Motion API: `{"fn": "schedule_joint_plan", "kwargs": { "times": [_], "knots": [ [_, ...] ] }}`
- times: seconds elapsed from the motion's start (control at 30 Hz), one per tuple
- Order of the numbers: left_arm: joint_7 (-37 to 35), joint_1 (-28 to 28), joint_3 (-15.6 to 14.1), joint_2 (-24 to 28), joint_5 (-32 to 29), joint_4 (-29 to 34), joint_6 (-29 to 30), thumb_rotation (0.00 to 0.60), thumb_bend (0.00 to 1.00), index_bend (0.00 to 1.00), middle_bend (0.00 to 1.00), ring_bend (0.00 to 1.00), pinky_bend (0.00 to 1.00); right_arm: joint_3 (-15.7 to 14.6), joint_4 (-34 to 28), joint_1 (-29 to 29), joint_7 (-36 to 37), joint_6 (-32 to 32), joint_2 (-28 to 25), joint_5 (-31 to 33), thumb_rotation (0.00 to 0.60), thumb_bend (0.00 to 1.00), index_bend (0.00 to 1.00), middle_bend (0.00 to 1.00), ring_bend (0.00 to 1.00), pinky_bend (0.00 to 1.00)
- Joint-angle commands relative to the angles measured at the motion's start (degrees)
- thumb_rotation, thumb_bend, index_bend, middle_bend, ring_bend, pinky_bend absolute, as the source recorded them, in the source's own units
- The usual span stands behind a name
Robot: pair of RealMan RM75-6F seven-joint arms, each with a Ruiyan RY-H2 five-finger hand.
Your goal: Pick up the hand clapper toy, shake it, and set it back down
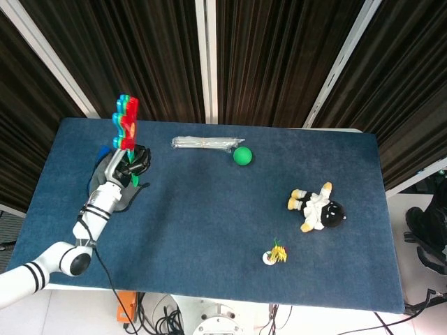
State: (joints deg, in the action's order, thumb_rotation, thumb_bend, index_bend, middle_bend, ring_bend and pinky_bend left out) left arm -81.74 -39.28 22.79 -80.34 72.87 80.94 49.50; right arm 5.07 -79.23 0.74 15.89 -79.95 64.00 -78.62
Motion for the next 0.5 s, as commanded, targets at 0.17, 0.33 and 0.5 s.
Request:
{"fn": "schedule_joint_plan", "kwargs": {
  "times": [0.17,0.33,0.5],
  "knots": [
    [20.98,-0.02,-3.80,1.39,9.23,0.56,0.60,0.600,0.81,1.00,1.00,1.00,1.00,-0.15,-0.60,-0.26,-0.55,0.40,-0.09,-0.14,0.600,0.27,0.00,0.00,0.00,0.00],
    [48.17,-2.20,-10.28,-1.44,17.83,-5.59,3.60,0.600,0.81,1.00,1.00,1.00,1.00,-0.18,-0.72,-0.27,-0.18,0.83,-0.31,0.17,0.600,0.27,0.00,0.00,0.00,0.00],
    [82.23,-3.72,-15.49,-4.49,26.27,-9.96,5.26,0.600,0.81,1.00,1.00,1.00,1.00,-0.25,0.11,-0.16,0.58,1.23,-0.11,0.56,0.600,0.27,0.00,0.00,0.00,0.00]
  ]
}}
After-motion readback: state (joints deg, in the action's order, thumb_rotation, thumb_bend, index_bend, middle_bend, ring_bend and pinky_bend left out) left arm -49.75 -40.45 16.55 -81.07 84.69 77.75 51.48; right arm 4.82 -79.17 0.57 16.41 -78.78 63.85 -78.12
